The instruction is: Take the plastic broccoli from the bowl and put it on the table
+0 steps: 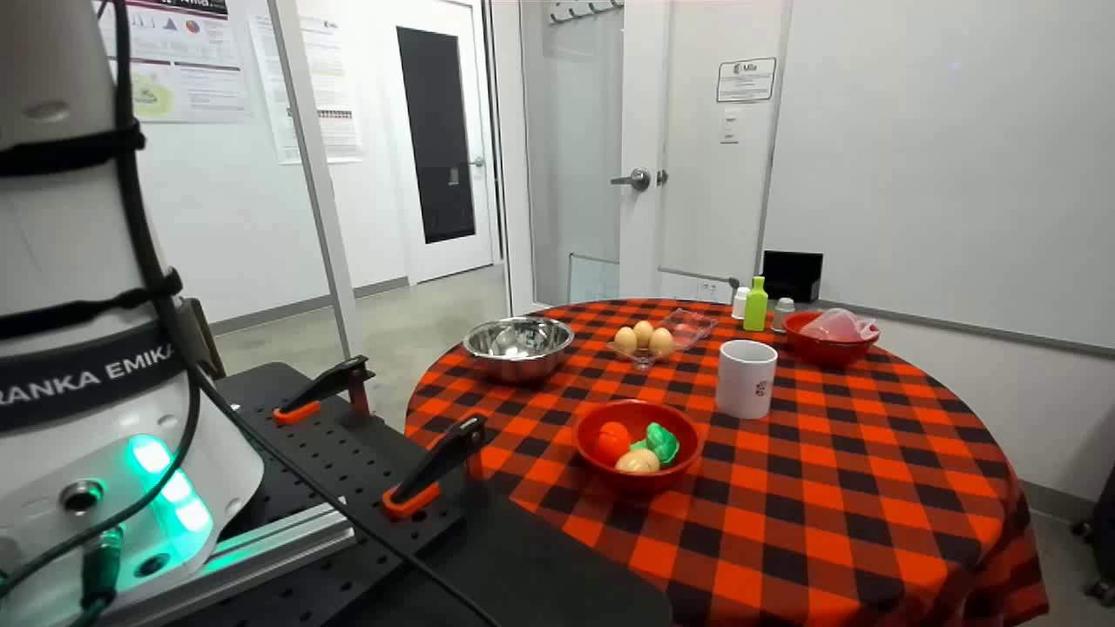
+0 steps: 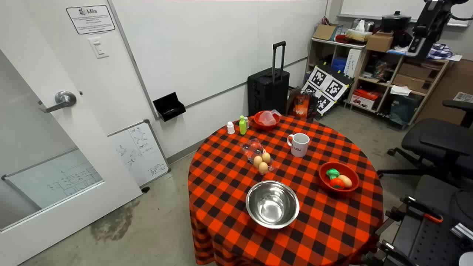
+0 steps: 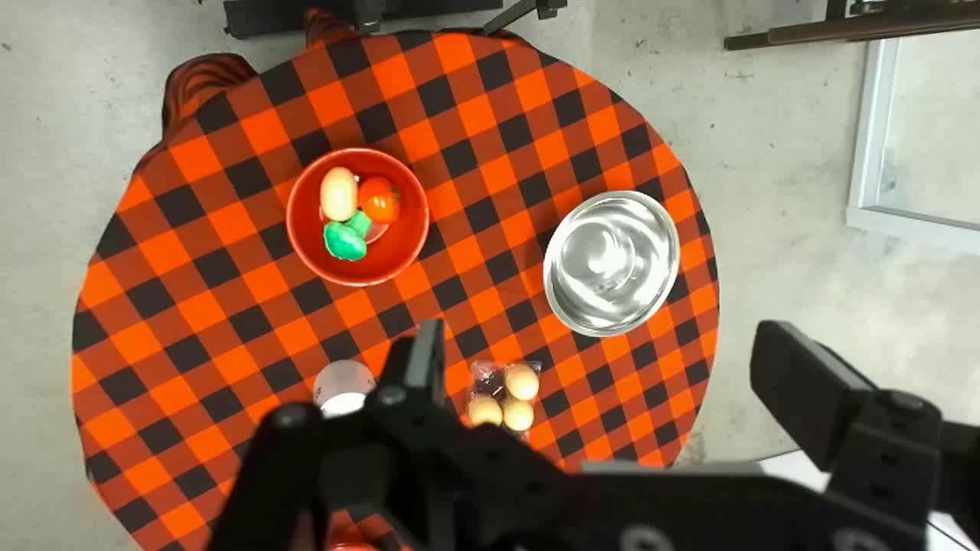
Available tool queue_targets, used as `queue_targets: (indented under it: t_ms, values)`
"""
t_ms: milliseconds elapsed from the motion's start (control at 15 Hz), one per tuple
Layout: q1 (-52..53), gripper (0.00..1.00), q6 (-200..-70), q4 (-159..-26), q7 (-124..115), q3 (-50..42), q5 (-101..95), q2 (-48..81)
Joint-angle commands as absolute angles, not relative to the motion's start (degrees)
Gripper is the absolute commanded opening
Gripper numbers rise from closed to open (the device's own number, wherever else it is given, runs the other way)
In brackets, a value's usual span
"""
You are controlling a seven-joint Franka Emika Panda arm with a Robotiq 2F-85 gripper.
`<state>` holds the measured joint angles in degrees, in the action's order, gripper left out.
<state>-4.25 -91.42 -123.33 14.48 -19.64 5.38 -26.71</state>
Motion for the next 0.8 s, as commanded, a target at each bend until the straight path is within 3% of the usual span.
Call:
queue_targets:
  t_ms: [0, 733]
  values:
    - [-6.21, 1.00, -91.26, -123.18, 15.20, -18.14, 6.07, -26.34]
    - [-7.94, 1.00, -104.68, -126.91, 17.31, -19.16, 12.81, -15.33]
